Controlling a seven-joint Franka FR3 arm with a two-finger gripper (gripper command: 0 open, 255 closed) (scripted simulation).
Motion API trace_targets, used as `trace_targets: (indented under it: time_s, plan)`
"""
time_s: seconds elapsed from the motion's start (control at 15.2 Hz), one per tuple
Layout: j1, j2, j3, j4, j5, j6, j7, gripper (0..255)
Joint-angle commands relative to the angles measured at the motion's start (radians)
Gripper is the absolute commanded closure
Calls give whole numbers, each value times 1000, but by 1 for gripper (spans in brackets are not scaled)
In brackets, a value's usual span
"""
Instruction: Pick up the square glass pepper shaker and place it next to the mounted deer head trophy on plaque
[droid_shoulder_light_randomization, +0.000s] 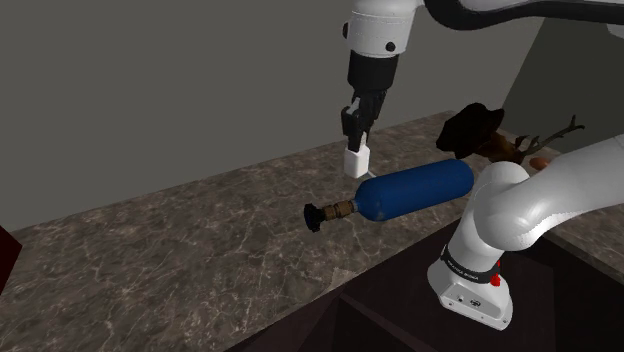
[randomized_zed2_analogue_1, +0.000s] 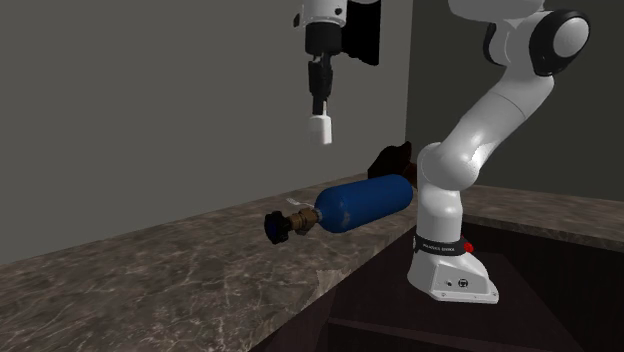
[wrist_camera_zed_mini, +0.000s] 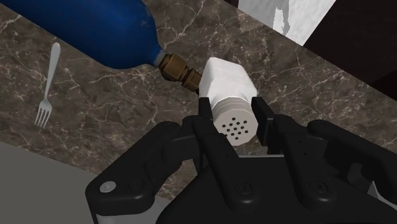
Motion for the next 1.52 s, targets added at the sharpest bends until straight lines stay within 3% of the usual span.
trace_targets:
  time_s: [0.0,0.92,1.45]
  plan:
    - [-3,11,-4,36,-5,-26,0,255]
    - [-23,98,-14,291,-30,-194,8,255]
    - [-46,32,-194,213,-120,-195,-195,255]
